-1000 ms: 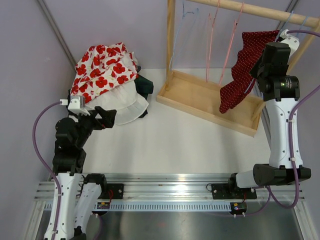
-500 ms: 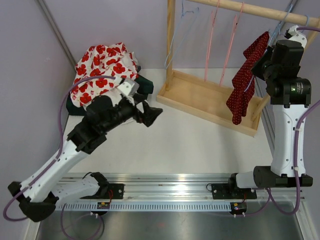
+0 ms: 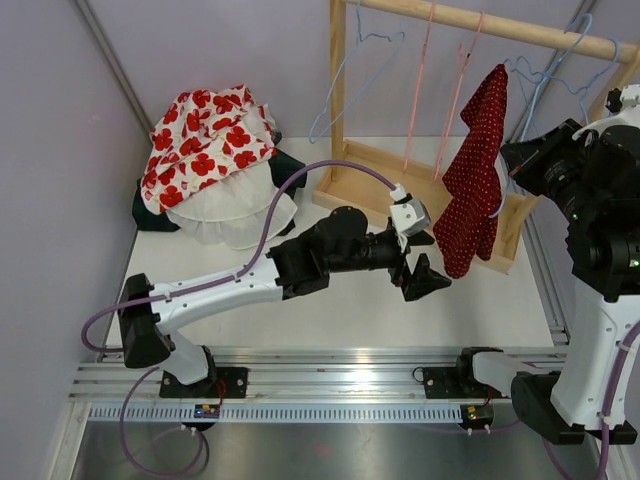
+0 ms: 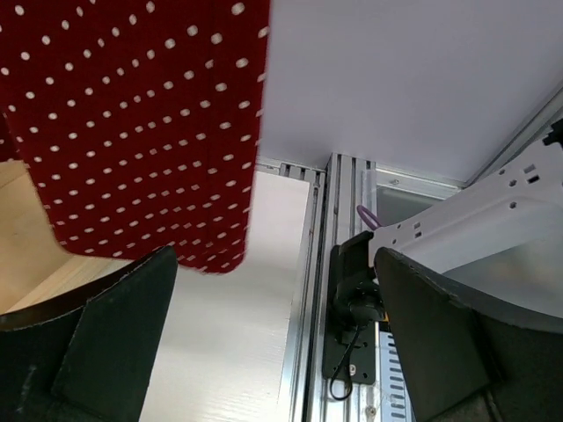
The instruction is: Remove the skirt from the hanger
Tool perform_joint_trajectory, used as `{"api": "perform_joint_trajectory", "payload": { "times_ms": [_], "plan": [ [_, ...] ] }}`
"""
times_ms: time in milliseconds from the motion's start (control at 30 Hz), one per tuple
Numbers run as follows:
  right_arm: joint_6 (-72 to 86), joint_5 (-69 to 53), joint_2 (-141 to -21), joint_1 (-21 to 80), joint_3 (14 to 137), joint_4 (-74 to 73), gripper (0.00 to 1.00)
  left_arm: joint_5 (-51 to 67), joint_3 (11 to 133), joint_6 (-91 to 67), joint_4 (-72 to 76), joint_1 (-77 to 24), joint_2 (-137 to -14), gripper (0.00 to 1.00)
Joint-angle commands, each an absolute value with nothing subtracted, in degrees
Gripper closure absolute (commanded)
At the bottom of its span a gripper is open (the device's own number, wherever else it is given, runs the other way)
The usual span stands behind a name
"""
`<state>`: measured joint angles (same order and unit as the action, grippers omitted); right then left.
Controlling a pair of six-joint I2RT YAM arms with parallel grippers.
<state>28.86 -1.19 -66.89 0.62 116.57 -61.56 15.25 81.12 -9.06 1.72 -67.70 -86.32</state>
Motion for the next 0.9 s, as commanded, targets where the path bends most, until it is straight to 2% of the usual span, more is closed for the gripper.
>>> {"api": "perform_joint_trajectory", "payload": {
  "times_ms": [0, 267, 400, 433, 467, 567, 767, 867],
  "plan": [
    [31.6, -7.1, -65.2, 0.5, 118.7, -59.1, 1.00, 12.6, 84.1, -10.5, 12.5, -67.9, -88.1, 0.03],
    [34.0, -10.3, -63.5, 0.5, 119.0, -60.1, 1.00, 14.0, 90.3, -14.0, 16.6, -67.9, -95.7, 0.10],
    [34.2, -11.0, -62.9, 0.6, 118.9, -60.4, 1.00, 16.3, 92.6, -16.0, 17.8, -67.9, -98.2, 0.19],
    [34.1, -10.9, -62.8, 0.5, 119.0, -60.5, 1.00, 16.5, 92.9, -16.1, 17.8, -67.9, -98.4, 0.23],
    [34.0, -10.9, -62.8, 0.5, 118.8, -60.6, 1.00, 16.6, 93.0, -16.2, 17.7, -67.9, -98.7, 0.37],
    [33.9, -10.8, -62.6, 0.4, 118.7, -60.5, 1.00, 16.6, 92.6, -16.4, 16.9, -68.1, -98.1, 0.61],
    [33.4, -10.1, -62.8, 0.4, 118.7, -60.2, 1.00, 16.2, 87.8, -16.7, 16.7, -68.6, -94.1, 0.64],
    [33.1, -9.8, -63.2, 0.5, 118.7, -60.1, 1.00, 16.3, 85.2, -16.8, 17.1, -69.0, -91.5, 0.62]
  ]
}}
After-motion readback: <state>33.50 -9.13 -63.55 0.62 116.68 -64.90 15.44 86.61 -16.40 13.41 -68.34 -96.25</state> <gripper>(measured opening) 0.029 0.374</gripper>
